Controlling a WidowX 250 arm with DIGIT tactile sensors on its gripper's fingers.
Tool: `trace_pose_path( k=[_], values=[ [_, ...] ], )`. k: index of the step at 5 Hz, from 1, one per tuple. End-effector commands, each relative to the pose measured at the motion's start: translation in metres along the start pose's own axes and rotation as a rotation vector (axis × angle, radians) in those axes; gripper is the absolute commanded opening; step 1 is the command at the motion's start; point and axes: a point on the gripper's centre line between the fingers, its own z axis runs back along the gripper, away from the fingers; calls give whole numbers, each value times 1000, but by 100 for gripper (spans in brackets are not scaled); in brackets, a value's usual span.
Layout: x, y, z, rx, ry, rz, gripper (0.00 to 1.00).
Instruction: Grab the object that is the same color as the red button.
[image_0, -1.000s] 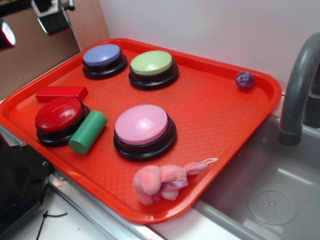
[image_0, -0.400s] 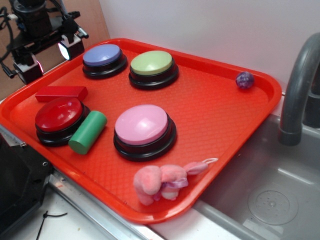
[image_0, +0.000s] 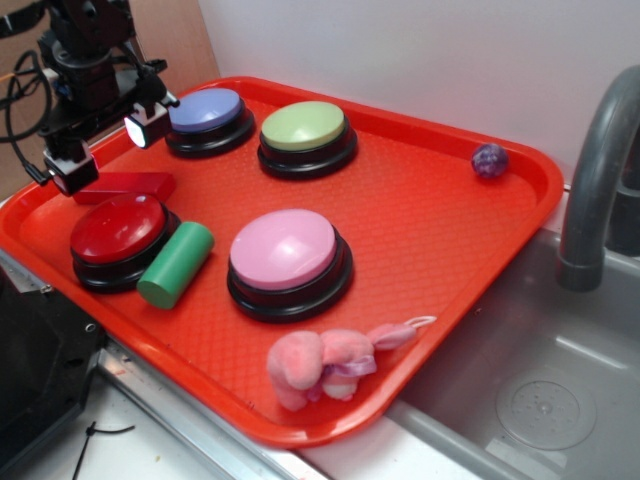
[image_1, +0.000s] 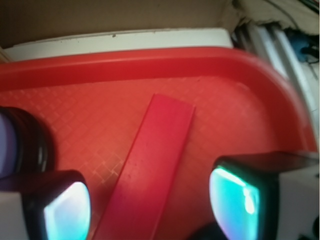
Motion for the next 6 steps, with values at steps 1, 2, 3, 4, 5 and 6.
trace_pose_path(
  k=[1, 2, 3, 4, 5, 6],
  values=[
    [7, 8, -25, 26, 31, 64, 100],
    [4, 11, -33, 46, 42, 90, 100],
    [0, 13, -38, 46, 41, 99, 93],
    [0, 12, -36, -13, 35, 68, 5],
    [0, 11, -35, -10, 71, 13, 0],
    [3, 4, -24, -31, 67, -131, 0]
  ],
)
